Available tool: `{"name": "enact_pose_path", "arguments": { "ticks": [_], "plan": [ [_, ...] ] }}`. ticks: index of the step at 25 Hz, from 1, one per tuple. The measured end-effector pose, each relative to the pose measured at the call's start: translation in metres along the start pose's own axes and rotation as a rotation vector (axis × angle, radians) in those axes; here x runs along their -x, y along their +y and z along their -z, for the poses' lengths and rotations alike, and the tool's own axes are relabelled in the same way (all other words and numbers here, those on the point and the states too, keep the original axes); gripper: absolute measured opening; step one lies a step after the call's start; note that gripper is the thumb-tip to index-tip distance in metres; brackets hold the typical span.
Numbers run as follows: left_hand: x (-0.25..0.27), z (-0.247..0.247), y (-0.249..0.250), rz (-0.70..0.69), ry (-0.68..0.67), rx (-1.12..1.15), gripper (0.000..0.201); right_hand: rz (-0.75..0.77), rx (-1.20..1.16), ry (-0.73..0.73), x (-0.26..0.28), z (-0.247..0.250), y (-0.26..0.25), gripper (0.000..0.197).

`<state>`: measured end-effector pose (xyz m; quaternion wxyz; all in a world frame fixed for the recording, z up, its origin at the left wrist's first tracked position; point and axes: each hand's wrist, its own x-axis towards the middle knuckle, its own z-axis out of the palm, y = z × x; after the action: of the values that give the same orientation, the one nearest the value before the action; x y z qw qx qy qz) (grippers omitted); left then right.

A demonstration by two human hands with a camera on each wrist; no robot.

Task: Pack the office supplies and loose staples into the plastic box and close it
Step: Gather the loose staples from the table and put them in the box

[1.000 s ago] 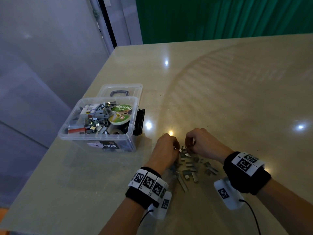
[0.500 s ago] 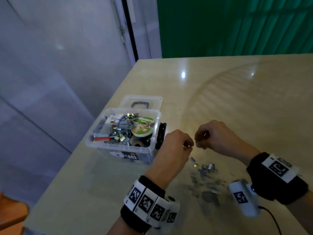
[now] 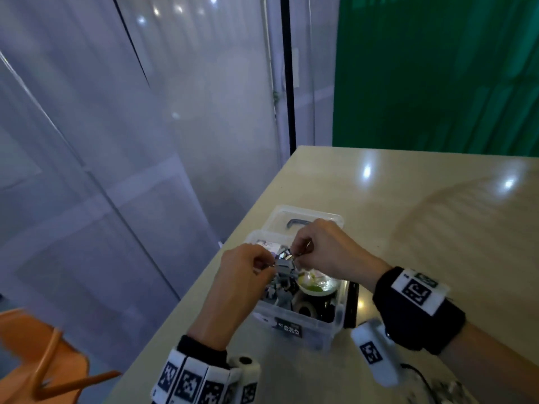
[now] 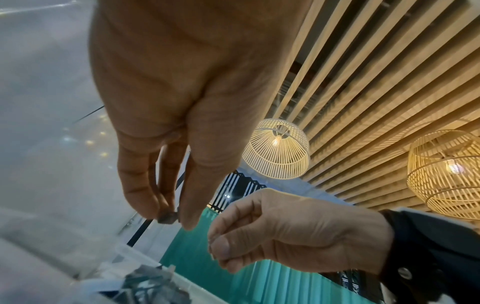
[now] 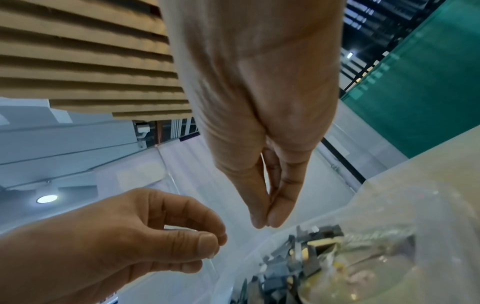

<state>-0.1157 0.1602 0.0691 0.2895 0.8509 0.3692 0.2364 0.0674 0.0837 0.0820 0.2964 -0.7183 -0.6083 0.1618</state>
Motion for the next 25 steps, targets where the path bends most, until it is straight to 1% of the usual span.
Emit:
{"name": "enact_pose_path", "arguments": {
  "ticks": [3, 6, 8, 11, 13, 16, 18, 22, 25],
  "plan": [
    [-0.003, 0.0, -0.012, 0.023, -0.042, -0.017, 0.013, 0.032, 0.021, -0.062, -0.02, -0.024, -0.006, 0.008],
    [-0.006, -0.001, -0.018, 0.036, -0.096, -0.032, 0.021, 0.048, 0.029, -0.091, -0.028, -0.036, -0.011, 0.011],
    [-0.01, -0.001, -0.023, 0.055, -0.108, 0.009, 0.019, 0.055, 0.048, -0.082, -0.029, -0.035, -0.01, 0.012],
    [-0.016, 0.004, -0.026, 0.074, -0.078, 0.117, 0.006, 0.022, 0.034, -0.043, -0.026, -0.02, -0.004, 0.008],
    [-0.017, 0.007, -0.021, 0.03, -0.038, 0.103, 0.008, -0.003, 0.023, -0.013, -0.018, -0.006, 0.002, 0.007],
    [-0.017, 0.0, -0.003, -0.076, -0.024, 0.044, 0.007, -0.045, 0.009, 0.005, 0.001, 0.014, 0.009, 0.009],
    [-0.015, -0.013, 0.015, -0.137, -0.059, 0.041, 0.008, -0.081, -0.015, 0.003, 0.02, 0.025, 0.015, 0.008],
    [-0.008, -0.051, 0.053, -0.23, -0.183, 0.039, 0.012, -0.129, -0.029, -0.026, 0.065, 0.043, 0.03, 0.006],
    [0.002, -0.073, 0.078, -0.271, -0.246, 0.038, 0.013, -0.183, -0.034, -0.034, 0.097, 0.053, 0.047, 0.003]
  ]
}}
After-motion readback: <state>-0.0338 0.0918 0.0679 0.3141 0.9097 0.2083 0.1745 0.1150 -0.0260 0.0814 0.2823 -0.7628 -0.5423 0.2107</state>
